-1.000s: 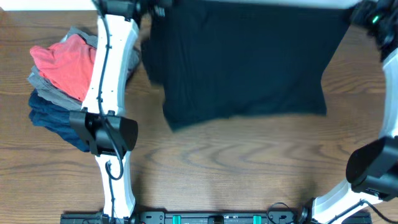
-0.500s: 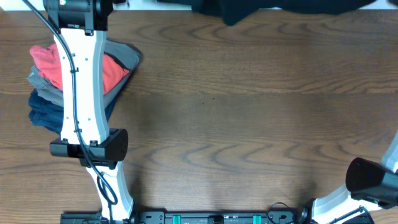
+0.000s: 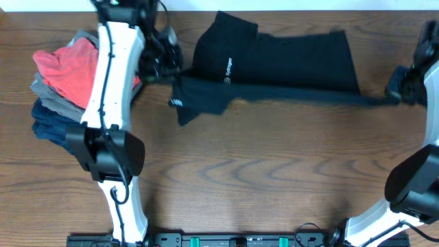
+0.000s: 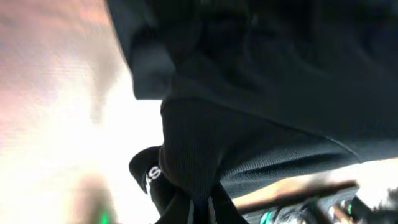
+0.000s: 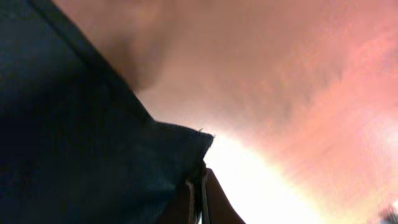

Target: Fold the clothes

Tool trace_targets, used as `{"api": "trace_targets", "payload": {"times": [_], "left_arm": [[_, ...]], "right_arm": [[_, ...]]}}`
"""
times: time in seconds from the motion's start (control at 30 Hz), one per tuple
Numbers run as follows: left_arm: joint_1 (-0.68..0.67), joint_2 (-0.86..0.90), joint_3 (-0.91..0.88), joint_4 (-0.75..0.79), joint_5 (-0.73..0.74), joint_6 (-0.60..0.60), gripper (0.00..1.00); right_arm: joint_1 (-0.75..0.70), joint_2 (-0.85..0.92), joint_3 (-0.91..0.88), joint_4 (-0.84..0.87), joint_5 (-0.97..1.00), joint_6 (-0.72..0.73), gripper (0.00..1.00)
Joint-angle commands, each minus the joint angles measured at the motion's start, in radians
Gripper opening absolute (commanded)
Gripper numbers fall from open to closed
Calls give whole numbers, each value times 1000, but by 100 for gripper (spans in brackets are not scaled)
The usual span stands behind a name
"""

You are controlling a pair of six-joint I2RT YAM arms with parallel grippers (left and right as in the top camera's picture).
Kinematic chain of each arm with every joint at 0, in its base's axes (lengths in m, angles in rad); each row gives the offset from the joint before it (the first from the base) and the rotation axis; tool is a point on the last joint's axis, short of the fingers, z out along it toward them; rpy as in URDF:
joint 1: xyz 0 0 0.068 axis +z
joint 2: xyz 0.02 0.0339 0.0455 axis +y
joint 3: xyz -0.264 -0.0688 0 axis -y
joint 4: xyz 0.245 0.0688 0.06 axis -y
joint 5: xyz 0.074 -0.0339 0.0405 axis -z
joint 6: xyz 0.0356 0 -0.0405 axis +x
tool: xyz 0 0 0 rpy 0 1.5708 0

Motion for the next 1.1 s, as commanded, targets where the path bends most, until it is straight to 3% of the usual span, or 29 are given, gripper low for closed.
{"api": "trace_targets", "payload": {"times": [0.0, 0.17, 0.43, 0.7, 0.9, 1.07], "left_arm": [[-22, 3, -171, -78, -60, 57, 6], [-103, -2, -422, -54, -61, 70, 6], [-158, -61, -743, 109, -60, 15, 6], [-157, -338, -986, 256, -60, -59, 6], [-157, -522, -1051, 399, -60, -84, 6], [-154, -551, -1051, 577, -60, -99, 6]], "right_arm": [[-80, -3, -58, -12, 174, 66, 1], [-156, -4, -149, -31, 144, 93, 1], [-218, -4, -305, -20, 46, 93, 1], [-242, -18, -367, -29, 51, 129, 1], [-240, -80, -367, 9, -9, 115, 1], [-214, -84, -377, 114, -144, 26, 1]]}}
